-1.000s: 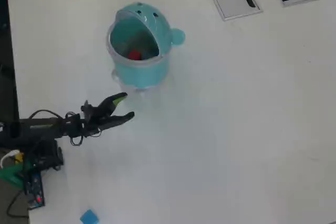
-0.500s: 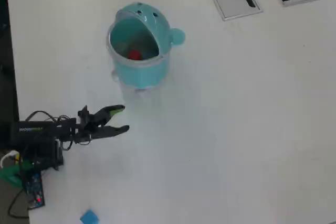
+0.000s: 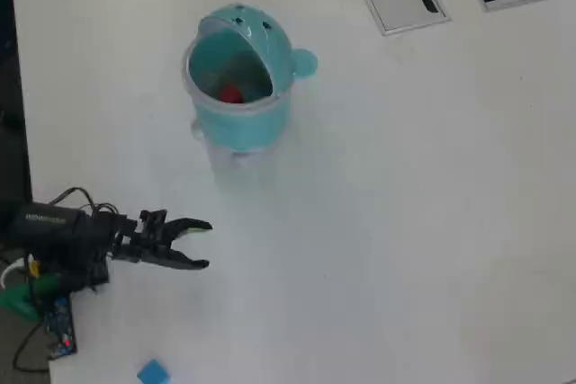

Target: Grasp RGB lego blocks and put them in the bin one by one.

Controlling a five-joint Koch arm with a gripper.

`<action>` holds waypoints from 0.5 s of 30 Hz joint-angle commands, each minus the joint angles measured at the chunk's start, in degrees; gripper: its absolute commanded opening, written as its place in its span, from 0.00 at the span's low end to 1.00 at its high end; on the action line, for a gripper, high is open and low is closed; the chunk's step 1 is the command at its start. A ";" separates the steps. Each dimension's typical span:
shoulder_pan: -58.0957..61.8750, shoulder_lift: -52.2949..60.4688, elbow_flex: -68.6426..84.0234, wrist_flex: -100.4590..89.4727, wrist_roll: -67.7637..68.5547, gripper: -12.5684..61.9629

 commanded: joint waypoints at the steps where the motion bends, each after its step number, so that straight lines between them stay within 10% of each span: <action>1: 1.67 3.96 -5.19 0.53 0.00 0.62; 15: 14.33 2.02 -4.92 4.92 1.85 0.61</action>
